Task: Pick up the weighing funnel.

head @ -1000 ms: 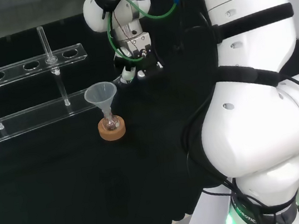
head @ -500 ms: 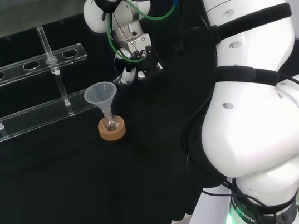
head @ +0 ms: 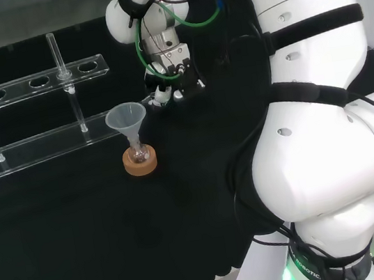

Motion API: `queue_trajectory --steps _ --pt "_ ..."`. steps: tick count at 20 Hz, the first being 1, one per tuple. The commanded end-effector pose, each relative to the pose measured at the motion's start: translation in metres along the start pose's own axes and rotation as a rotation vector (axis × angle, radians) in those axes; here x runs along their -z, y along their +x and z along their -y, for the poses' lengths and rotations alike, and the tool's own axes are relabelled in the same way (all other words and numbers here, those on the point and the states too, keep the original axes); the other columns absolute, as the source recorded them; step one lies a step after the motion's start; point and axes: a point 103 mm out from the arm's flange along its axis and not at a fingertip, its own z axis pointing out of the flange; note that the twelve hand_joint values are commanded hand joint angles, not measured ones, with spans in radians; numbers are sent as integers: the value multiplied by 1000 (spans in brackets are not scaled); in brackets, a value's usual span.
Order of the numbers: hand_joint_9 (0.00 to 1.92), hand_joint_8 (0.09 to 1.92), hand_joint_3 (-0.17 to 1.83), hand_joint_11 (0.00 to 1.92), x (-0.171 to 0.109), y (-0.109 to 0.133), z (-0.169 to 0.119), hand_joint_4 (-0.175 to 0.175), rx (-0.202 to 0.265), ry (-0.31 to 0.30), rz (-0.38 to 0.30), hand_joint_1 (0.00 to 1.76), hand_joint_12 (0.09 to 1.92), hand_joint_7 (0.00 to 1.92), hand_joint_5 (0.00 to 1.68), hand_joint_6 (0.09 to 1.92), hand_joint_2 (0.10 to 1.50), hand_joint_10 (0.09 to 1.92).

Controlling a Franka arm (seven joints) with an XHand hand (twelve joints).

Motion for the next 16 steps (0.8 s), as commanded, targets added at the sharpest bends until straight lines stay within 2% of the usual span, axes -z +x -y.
queue_trajectory --steps 1,8,12,14,16 --pt "752 661 -175 495 -2 -1 -2 55 1 2 0 1020 1260 506 797 671 949 508" --pt "758 662 -175 503 -3 -2 -3 61 -8 8 8 1013 1257 513 830 682 965 505" --pt "771 658 -175 515 -3 -3 -4 92 -22 10 21 1008 1249 523 951 664 981 496" --pt "785 661 -121 529 -2 -3 -3 148 -32 2 32 1056 1245 535 1108 664 1031 494" --pt "825 662 -140 573 0 -3 -2 169 -44 -3 45 1094 1215 568 1232 566 1049 484"
